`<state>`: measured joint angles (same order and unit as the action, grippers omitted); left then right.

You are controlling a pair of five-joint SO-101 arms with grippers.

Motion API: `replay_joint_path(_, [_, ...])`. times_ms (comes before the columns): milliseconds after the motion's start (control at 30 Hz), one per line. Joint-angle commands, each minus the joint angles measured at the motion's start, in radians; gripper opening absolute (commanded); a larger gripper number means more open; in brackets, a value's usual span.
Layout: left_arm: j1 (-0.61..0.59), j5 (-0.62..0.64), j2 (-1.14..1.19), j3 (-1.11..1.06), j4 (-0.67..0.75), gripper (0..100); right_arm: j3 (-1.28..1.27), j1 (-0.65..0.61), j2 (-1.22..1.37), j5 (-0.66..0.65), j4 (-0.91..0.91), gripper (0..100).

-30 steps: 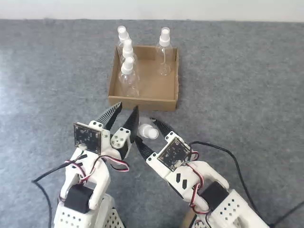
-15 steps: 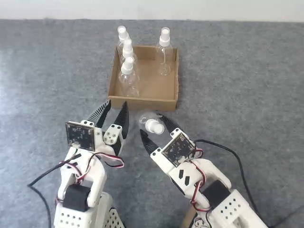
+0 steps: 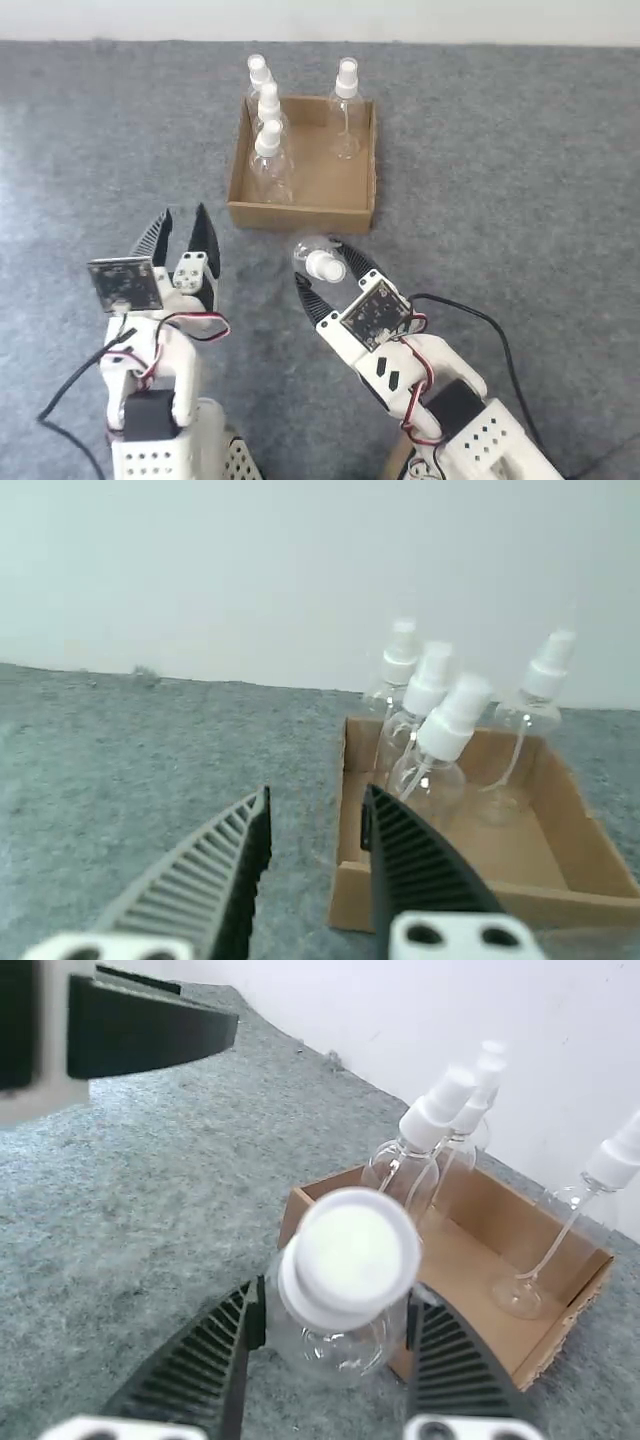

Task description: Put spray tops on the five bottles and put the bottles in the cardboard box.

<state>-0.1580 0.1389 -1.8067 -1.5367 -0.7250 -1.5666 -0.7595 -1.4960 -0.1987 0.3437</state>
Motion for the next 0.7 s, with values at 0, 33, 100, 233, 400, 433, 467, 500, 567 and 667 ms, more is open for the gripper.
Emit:
replay_joint_path(0, [-0.040, -0.008, -0.018, -0.050, 0.000, 14, 0.017, 0.013, -0.025, -0.002, 0.001, 10.4])
replay_joint_path(33, [-0.046, -0.008, -0.018, -0.064, 0.000, 14, 0.012, 0.021, -0.025, -0.002, 0.001, 10.4])
replay_joint_path(100, [-0.054, -0.008, -0.018, -0.085, 0.000, 14, 0.009, 0.038, -0.025, -0.002, -0.001, 10.4])
replay_joint_path(233, [-0.057, -0.008, -0.018, -0.119, 0.000, 14, 0.009, 0.050, -0.025, -0.002, -0.001, 10.4])
replay_joint_path(400, [-0.057, -0.003, -0.017, -0.148, 0.009, 14, 0.009, 0.051, -0.025, -0.002, -0.001, 10.4])
replay_joint_path(433, [-0.057, -0.003, -0.017, -0.148, 0.009, 14, 0.009, 0.051, -0.025, -0.002, -0.001, 10.4])
replay_joint_path(467, [-0.057, -0.003, -0.017, -0.148, 0.009, 14, 0.009, 0.051, -0.025, -0.002, -0.001, 10.4])
replay_joint_path(500, [-0.057, -0.003, -0.017, -0.148, 0.009, 14, 0.009, 0.051, -0.025, -0.002, -0.001, 10.4])
replay_joint_path(567, [-0.057, -0.003, -0.014, -0.148, 0.005, 14, 0.009, 0.051, -0.025, -0.002, -0.001, 10.4])
replay_joint_path(667, [-0.051, -0.005, -0.015, -0.148, -0.029, 14, 0.009, 0.053, -0.025, -0.002, -0.001, 10.4])
